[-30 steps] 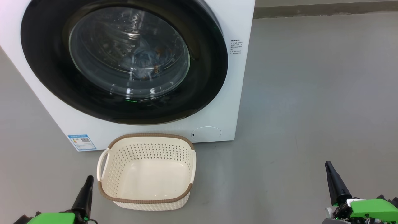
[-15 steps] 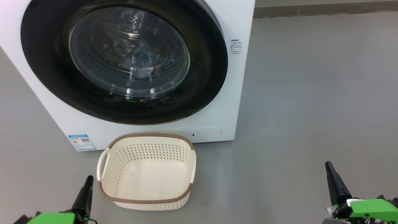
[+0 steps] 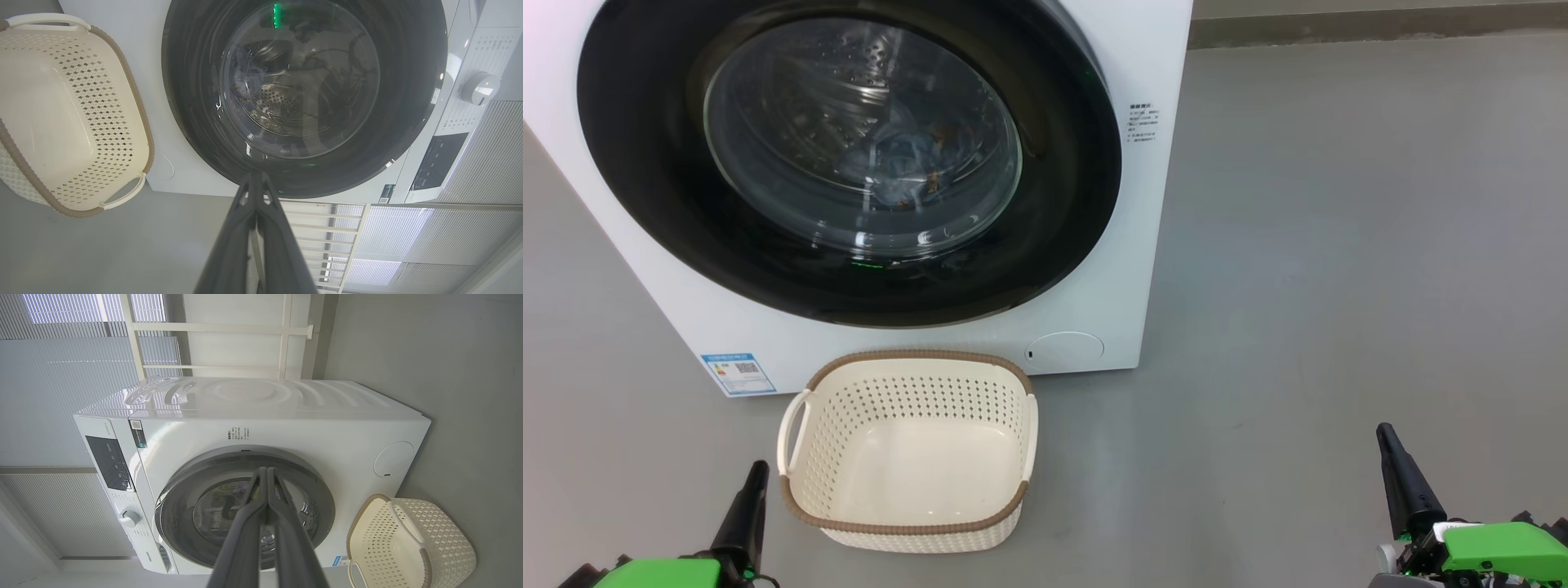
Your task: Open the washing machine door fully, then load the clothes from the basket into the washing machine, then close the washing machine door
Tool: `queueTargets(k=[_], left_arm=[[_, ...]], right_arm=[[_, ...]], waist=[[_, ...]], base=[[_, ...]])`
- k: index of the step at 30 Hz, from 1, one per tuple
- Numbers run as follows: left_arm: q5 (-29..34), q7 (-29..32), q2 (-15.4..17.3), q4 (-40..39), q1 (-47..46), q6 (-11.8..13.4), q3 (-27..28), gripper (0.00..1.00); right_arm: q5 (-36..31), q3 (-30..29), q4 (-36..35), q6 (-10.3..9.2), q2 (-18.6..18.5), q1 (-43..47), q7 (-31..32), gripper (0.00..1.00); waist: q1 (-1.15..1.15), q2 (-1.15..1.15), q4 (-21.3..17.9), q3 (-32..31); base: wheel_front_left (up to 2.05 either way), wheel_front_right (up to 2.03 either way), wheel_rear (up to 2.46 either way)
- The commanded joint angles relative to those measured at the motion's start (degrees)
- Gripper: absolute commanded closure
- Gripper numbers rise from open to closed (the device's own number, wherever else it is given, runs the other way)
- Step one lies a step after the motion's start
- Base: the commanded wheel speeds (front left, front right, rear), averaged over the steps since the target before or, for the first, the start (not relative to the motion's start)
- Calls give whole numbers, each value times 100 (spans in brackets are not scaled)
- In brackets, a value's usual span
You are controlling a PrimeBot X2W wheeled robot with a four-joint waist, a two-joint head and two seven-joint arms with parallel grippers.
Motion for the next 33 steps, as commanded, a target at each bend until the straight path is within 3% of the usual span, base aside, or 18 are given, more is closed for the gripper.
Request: queueTargets(k=[1, 33], left_arm=[[-49, 33, 75, -167, -236, -17, 197, 100], [-49, 33, 75, -168, -236, -17, 197, 100]], right_arm=[[18, 122, -173, 9, -19, -262, 49, 100], [20, 125, -174, 9, -19, -261, 47, 100]], waist=[[0, 0, 0, 0], [0, 0, 0, 0]], base=[[0, 0, 0], [0, 0, 0]])
